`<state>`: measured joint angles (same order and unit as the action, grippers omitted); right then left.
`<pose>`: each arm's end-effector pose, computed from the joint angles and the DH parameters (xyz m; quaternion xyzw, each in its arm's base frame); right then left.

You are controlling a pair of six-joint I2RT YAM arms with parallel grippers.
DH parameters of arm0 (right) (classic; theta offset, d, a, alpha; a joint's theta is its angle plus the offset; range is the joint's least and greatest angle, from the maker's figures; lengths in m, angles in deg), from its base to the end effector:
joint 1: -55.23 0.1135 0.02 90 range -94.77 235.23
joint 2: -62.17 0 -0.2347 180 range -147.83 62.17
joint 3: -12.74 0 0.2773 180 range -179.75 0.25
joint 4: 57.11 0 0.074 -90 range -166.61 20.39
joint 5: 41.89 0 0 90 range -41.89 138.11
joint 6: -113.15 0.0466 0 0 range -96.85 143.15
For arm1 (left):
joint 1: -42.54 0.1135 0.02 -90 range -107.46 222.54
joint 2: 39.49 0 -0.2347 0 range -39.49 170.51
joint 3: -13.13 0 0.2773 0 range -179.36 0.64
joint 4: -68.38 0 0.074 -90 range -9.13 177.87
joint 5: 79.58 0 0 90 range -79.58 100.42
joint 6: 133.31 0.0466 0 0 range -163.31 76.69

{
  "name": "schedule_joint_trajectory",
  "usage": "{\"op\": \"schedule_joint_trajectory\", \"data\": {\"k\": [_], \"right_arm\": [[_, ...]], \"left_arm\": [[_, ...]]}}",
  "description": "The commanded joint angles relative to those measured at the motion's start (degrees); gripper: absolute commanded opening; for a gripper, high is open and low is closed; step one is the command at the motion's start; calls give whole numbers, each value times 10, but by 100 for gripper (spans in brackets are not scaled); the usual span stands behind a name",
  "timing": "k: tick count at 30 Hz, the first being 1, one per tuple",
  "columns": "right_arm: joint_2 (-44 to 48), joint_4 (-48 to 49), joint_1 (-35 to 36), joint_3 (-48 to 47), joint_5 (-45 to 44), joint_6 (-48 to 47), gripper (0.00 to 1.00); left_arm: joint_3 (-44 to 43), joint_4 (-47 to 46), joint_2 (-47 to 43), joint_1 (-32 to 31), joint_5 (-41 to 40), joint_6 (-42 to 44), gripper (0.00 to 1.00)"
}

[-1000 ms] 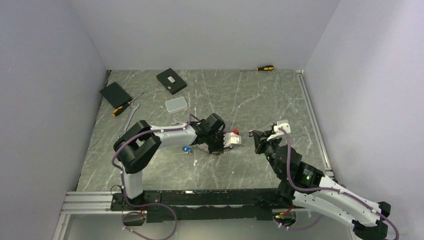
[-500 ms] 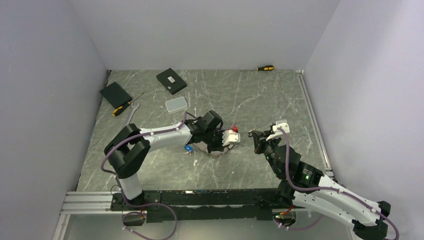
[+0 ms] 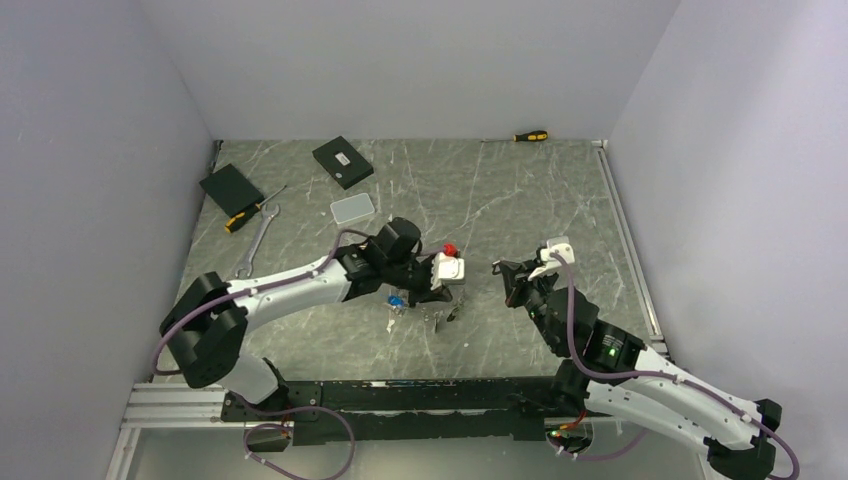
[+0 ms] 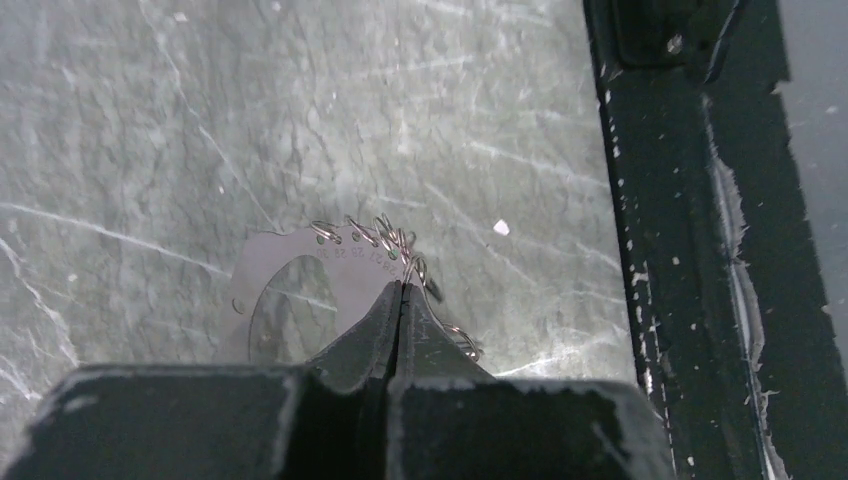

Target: Put the keys on the keyring

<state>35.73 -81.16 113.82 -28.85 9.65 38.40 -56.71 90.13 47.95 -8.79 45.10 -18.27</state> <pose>0.1220 0.1442 0.2734 -0.0659 0.7458 0.1687 0.6411 0.2047 -0.2982 0.1929 0.6336 0.5994 -0.3552 0.3363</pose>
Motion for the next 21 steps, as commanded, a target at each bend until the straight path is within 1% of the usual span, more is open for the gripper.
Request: {"op": "schedule_joint_trajectory", "data": {"k": [1, 4, 7, 10, 12, 13, 15, 17, 18, 19, 21], "right_arm": [[0, 23, -1, -33, 23, 1, 0], [3, 37, -1, -36, 42, -8, 0], [9, 54, -1, -34, 59, -19, 0], [9, 66, -1, -35, 71, -26, 0], [3, 67, -1, -37, 74, -28, 0], [-2, 66, -1, -41, 73, -27, 0], [-14, 61, -1, -47, 72, -27, 0], [-24, 59, -1, -53, 74, -28, 0], [-28, 57, -1, -55, 73, -28, 0], [-32, 55, -1, -57, 68, -27, 0], [-39, 45, -1, -61, 46, -19, 0]], "left_arm": [[28, -124, -53, 12, 67, -73, 0], [70, -222, -76, 27, 100, -152, 0], [118, -376, -85, 50, 159, -254, 0], [168, -545, -81, 77, 182, -362, 0], [188, -624, -70, 90, 194, -411, 0], [190, -630, -65, 95, 198, -420, 0], [181, -590, -62, 101, 205, -410, 0], [166, -515, -64, 102, 203, -370, 0], [155, -454, -67, 99, 193, -340, 0], [140, -392, -69, 94, 175, -307, 5], [114, -270, -72, 72, 109, -230, 20]]}}
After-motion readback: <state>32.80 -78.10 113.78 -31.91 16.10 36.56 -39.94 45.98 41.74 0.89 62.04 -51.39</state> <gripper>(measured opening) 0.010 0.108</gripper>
